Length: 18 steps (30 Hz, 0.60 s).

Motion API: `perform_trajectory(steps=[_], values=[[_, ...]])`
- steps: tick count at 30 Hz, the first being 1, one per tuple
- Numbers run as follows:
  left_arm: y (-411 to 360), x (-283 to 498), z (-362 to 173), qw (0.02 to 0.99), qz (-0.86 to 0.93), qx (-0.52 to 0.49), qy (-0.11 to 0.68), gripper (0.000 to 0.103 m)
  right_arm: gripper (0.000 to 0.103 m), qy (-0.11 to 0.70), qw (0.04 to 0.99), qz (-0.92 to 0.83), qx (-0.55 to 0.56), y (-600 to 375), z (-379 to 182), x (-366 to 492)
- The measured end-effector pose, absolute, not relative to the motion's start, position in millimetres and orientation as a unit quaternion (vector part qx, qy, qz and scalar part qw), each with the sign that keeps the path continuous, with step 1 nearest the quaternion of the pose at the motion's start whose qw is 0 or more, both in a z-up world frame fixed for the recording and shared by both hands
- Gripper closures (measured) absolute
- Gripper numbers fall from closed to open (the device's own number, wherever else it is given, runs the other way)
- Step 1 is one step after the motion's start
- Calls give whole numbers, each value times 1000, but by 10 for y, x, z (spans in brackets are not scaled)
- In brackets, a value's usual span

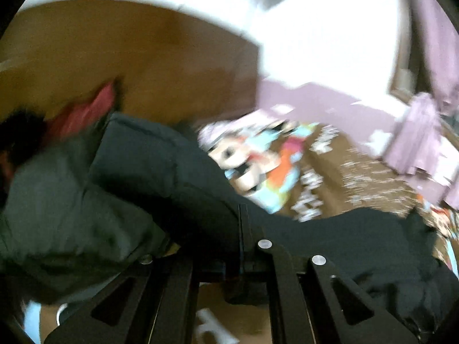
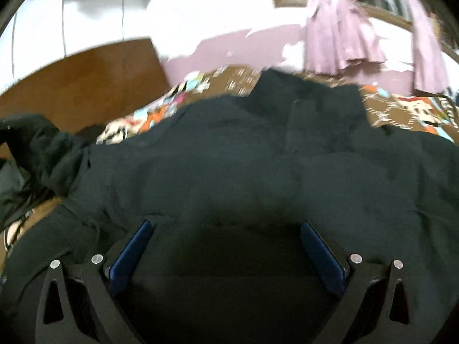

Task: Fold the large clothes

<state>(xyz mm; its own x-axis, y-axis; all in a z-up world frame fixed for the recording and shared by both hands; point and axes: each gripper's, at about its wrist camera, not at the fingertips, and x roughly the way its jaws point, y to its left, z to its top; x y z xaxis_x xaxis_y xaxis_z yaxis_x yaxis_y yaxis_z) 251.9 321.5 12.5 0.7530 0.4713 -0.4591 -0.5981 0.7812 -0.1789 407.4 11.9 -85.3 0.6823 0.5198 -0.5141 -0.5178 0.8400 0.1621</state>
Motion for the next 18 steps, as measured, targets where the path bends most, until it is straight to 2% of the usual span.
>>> perform_trajectory(steps=[6, 13, 18], values=[[2362, 2744, 503, 969, 125, -129, 171, 100, 0, 255, 929, 257, 75, -371, -717, 3882], [1257, 2961, 394, 968, -36, -93, 232, 100, 0, 258, 924, 225, 170, -1108, -634, 3909], [500, 3262, 279, 953, -104, -43, 280, 100, 0, 264, 932, 192, 159, -1539, -666, 3945]])
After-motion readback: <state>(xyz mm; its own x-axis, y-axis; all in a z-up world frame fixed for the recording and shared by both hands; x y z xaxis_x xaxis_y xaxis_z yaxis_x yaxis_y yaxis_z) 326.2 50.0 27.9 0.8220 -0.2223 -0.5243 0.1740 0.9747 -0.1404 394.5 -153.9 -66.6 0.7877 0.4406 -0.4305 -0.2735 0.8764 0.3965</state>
